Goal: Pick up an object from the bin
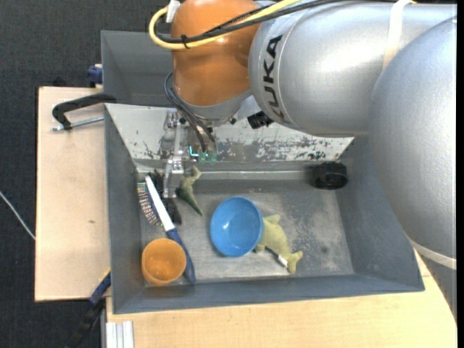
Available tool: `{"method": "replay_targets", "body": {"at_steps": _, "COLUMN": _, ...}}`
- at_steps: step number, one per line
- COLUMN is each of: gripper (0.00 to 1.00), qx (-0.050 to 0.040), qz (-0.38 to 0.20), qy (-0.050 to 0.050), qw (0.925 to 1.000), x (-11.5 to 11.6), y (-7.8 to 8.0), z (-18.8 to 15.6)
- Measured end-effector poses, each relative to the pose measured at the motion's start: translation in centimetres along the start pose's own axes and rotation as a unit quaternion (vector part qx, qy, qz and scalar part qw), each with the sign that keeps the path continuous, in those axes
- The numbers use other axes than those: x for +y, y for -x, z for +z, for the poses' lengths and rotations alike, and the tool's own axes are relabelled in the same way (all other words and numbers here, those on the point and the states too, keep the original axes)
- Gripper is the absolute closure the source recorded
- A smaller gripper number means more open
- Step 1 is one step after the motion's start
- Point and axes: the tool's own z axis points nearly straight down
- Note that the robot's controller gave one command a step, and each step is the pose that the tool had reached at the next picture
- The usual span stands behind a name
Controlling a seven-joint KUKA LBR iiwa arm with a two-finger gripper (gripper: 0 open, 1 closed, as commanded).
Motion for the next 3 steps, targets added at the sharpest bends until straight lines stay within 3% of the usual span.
{"method": "replay_targets", "body": {"at_steps": 1, "gripper": 0.0, "qx": -0.0067, "qz": -0.146, "qy": 0.001, "qw": 0.9893, "x": -11.0, "y": -5.6, "z": 14.6}}
{"method": "replay_targets", "body": {"at_steps": 2, "gripper": 0.0, "qx": -0.0037, "qz": -0.325, "qy": 0.0, "qw": 0.9456, "x": -7.6, "y": -10.1, "z": 11.8}}
{"method": "replay_targets", "body": {"at_steps": 3, "gripper": 0.0, "qx": -0.0097, "qz": -0.363, "qy": -0.001, "qw": 0.9318, "x": -5.0, "y": -0.2, "z": 11.0}}
